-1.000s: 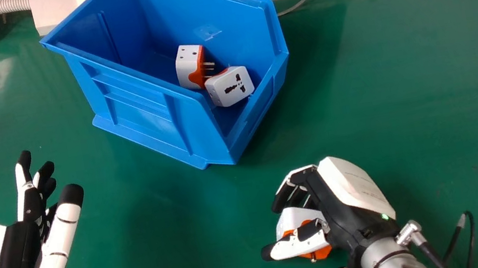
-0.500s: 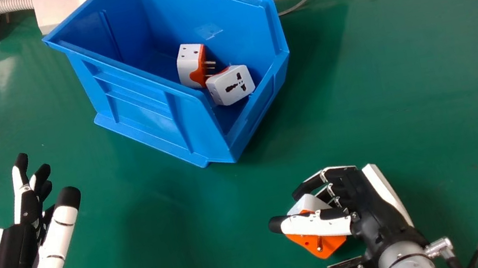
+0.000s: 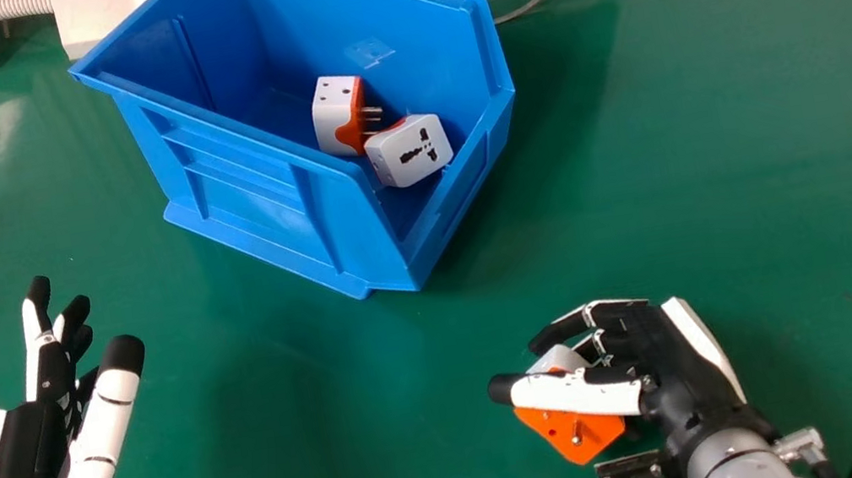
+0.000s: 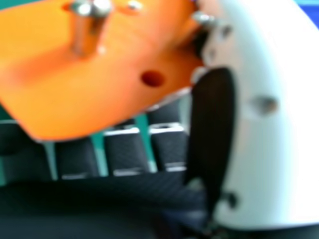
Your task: Pick all objects and put in blue box
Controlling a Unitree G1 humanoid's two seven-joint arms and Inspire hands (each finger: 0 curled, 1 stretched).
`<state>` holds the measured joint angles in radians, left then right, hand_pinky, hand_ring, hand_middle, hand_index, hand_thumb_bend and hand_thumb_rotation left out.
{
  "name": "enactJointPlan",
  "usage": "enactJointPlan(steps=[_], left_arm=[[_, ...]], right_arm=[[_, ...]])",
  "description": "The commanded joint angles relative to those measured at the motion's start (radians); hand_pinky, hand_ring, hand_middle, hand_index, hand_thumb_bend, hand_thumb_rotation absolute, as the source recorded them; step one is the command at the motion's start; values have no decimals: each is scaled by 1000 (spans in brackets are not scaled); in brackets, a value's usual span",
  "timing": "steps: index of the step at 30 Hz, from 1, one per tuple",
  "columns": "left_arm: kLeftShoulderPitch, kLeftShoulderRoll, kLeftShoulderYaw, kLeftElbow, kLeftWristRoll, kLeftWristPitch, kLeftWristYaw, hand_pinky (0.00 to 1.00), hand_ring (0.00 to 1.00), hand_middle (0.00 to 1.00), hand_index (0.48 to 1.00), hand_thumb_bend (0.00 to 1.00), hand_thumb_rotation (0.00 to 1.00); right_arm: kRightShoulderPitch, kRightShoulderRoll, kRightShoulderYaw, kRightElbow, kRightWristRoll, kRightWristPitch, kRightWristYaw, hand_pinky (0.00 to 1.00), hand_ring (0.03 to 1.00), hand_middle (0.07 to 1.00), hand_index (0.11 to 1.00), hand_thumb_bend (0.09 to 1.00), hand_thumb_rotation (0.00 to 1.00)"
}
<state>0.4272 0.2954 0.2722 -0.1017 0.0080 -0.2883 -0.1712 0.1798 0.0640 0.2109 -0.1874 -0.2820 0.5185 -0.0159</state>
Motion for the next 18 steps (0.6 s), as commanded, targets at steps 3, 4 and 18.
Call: enactJointPlan(steps=[3,4,18], left_arm=[[3,12,12,-20,-3,-15,-4,919,983,991,981,594,945],[3,12,12,-20,-4,-13,-5,919,983,991,981,594,945],[18,10,11,-50,-1,0,-5,920,984,991,981,607,946]], right_arm=[[0,0,3,-72,10,7,-4,7,43,103,470,487,149],[0,-3,7,-80,9,7,-2,7,43,103,470,487,149],[3,-33,22,-131,16,18,13,1,37,93,470,487,148]])
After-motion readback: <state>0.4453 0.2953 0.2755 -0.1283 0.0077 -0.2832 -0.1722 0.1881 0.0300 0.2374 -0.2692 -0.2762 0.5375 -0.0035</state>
